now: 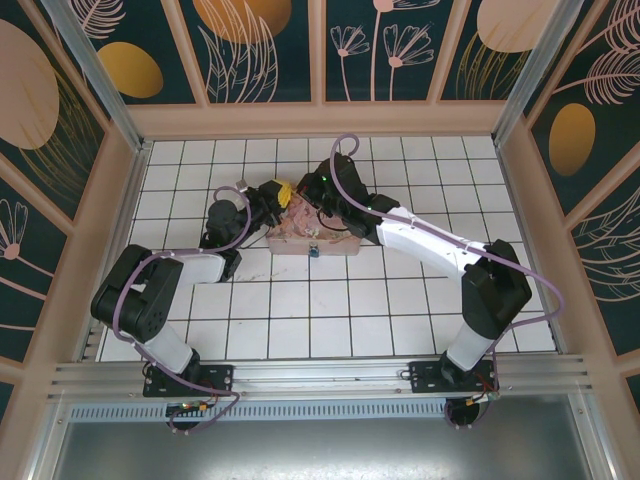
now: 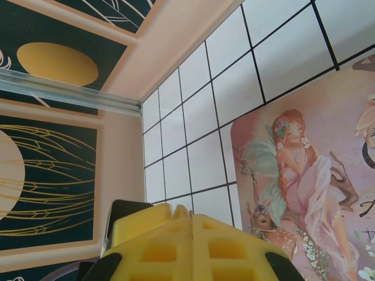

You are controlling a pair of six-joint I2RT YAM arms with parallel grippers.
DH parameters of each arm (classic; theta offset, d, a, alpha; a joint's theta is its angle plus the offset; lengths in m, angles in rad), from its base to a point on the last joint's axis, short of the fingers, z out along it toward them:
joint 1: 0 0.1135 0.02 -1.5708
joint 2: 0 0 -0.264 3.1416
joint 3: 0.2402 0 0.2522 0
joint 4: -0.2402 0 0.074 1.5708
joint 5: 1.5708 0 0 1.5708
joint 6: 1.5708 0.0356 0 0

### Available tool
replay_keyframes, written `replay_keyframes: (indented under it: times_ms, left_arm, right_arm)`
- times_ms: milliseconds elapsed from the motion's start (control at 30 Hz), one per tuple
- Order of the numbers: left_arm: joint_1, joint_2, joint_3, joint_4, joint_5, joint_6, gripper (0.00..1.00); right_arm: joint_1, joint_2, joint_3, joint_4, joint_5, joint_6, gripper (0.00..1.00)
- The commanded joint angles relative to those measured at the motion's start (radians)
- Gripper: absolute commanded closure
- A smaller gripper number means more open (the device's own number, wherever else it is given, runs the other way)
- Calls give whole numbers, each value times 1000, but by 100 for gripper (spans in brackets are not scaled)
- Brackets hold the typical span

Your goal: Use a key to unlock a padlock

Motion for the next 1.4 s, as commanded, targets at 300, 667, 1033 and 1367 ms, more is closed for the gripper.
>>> replay_keyframes:
  times_ms: [300, 667, 1033, 1367]
  left_arm:
    - [-3, 19, 22, 6, 17, 44, 100]
    - [-3, -29, 69, -129, 5, 258, 100]
    - [-3, -53, 152, -253, 48, 562, 100]
    - [-3, -81, 136, -177, 73, 612, 100]
  right_arm:
    - [-5, -13, 19, 35, -11, -4, 100]
    - [-33, -149, -176, 44, 23, 17, 71]
    - [-104, -293, -448, 348, -99, -109, 60]
    - [-123, -223, -583, 947, -296, -91, 60]
